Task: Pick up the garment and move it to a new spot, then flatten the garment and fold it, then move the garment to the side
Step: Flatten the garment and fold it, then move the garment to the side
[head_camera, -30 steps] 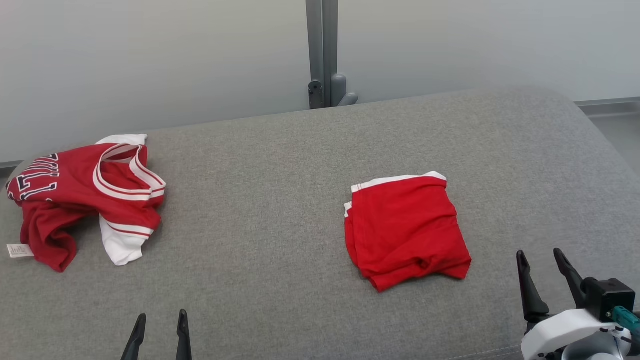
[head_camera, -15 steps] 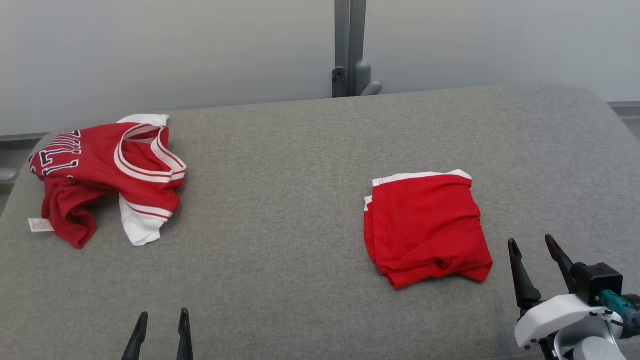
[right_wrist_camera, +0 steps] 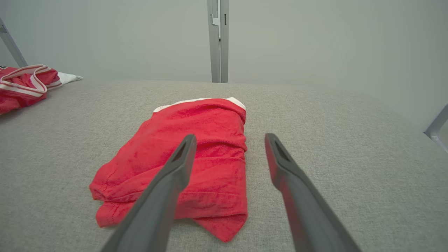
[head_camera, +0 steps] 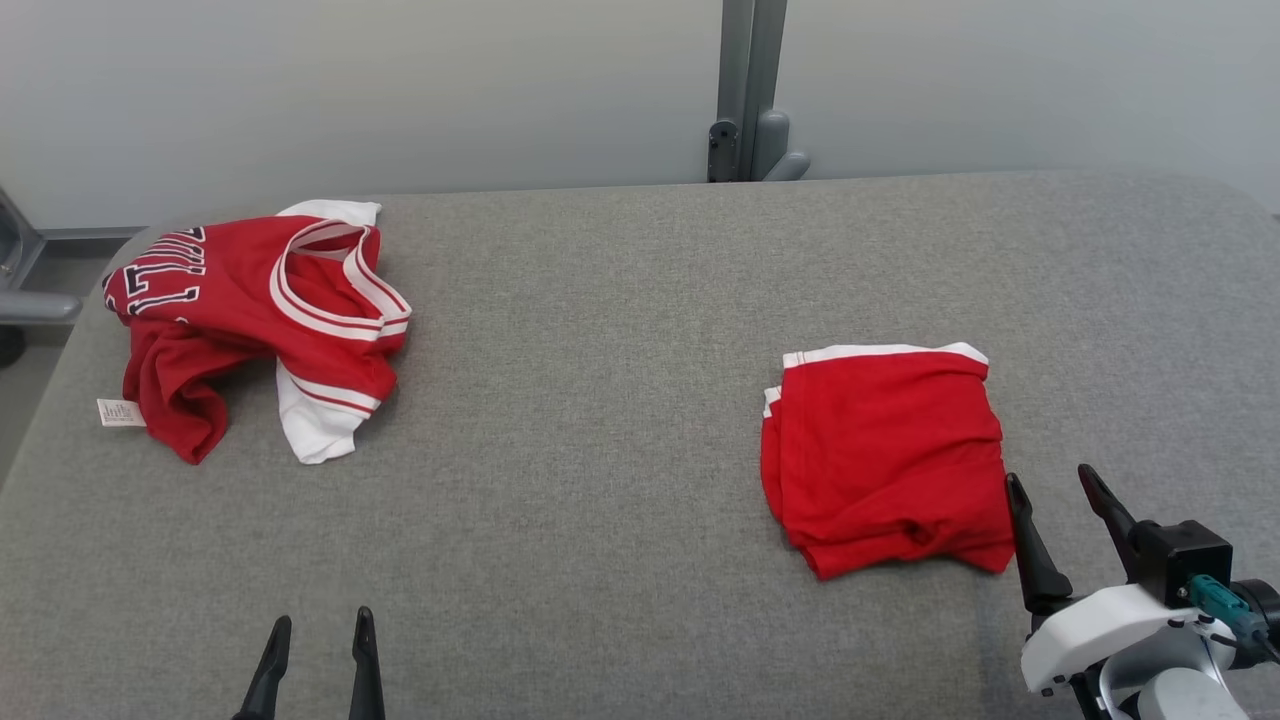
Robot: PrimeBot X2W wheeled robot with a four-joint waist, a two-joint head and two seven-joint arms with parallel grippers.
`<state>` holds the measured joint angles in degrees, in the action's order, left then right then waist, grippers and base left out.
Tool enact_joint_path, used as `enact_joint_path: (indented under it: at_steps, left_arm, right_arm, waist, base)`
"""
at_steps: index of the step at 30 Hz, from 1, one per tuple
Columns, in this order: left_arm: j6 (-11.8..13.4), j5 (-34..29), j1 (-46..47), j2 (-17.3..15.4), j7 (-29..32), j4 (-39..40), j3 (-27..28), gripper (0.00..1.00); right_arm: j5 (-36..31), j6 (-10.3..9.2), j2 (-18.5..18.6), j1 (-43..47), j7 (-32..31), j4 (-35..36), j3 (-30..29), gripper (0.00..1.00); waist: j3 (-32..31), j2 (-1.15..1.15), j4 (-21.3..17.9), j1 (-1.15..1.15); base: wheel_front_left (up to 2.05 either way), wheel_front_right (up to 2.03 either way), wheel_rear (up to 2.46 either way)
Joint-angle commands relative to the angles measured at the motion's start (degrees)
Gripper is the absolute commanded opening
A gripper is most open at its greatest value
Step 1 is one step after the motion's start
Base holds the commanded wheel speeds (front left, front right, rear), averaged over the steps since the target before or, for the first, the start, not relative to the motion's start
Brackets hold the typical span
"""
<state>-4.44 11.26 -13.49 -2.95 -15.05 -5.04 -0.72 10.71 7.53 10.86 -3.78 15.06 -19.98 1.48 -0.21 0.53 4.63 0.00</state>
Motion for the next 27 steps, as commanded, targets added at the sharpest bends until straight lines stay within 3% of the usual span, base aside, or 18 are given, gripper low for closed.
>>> enact_joint_path:
  at_steps: [1, 12, 27]
  left_arm:
    - [0.4, 0.5, 0.8, 0.0, -0.2, 0.4, -0.2, 1.00]
    - [0.0, 0.2, 2.3, 0.0, -0.2, 1.1, 0.3, 1.00]
    - [-0.4, -0.1, 2.3, 0.0, -0.2, 0.6, 0.5, 1.00]
  right_arm:
    - [-0.4, -0.08, 0.3, -0.1, 0.2, 0.2, 0.1, 1.00]
    - [-0.8, -0.08, -2.2, 3.0, 0.2, 4.1, -1.2, 1.00]
    - [-0.8, -0.08, -2.3, 2.6, 0.2, 4.2, -1.7, 1.00]
  waist:
    - [0.0, -0.53, 0.2, 0.00]
    - [0.3, -0.53, -0.5, 0.00]
    - [0.2, -0.53, -1.0, 0.00]
  base:
    - [0.00, 0.00, 0.00]
    - [0.00, 0.00, 0.00]
    - [0.00, 0.00, 0.00]
